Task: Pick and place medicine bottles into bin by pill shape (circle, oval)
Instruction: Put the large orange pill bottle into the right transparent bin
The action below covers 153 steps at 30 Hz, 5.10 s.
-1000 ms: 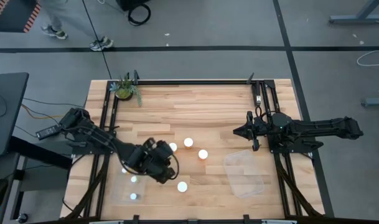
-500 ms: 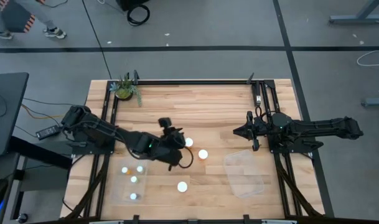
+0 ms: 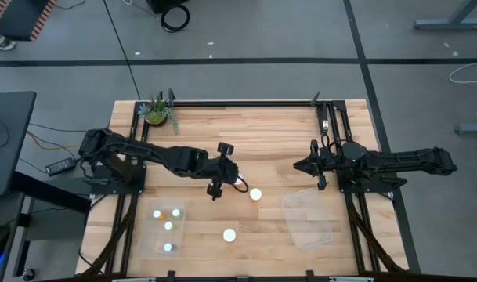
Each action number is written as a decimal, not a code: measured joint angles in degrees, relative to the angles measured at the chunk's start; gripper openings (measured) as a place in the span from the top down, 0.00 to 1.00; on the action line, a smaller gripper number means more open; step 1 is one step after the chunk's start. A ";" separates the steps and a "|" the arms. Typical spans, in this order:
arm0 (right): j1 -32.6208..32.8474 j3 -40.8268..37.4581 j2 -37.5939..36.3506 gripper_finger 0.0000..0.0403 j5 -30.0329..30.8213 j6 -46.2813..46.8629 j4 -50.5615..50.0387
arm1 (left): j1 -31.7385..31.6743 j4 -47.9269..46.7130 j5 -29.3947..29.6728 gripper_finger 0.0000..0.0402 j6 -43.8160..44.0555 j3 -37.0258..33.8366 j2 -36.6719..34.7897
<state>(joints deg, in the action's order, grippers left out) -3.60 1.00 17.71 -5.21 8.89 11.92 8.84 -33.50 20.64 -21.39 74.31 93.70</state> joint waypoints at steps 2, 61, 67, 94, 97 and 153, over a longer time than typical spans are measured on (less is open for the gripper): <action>0.01 0.02 -0.02 0.88 0.02 -0.05 0.00 | -0.10 0.47 -0.64 0.90 -0.75 -3.33 -1.08; 0.02 3.68 24.50 0.88 5.84 -5.52 30.29 | -2.44 36.64 0.58 0.97 10.61 -54.48 -58.84; -0.11 15.54 35.59 0.88 6.38 -8.60 21.09 | -1.53 36.66 0.71 0.95 9.99 -54.62 -61.72; 7.62 54.82 68.93 0.88 8.17 -1.38 -16.47 | 2.97 28.55 0.09 0.97 13.07 -65.98 -84.34; 9.24 57.30 70.91 0.88 8.17 -1.39 -19.26 | 5.32 27.44 0.06 0.95 13.57 -66.64 -87.08; 19.16 83.95 94.43 0.36 19.87 9.20 -56.23 | 11.98 35.61 -3.93 0.92 19.26 -71.37 -88.85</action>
<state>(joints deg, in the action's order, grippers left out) 15.56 84.95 112.14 14.65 18.09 -44.32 20.81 2.11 16.71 -2.13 2.94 4.85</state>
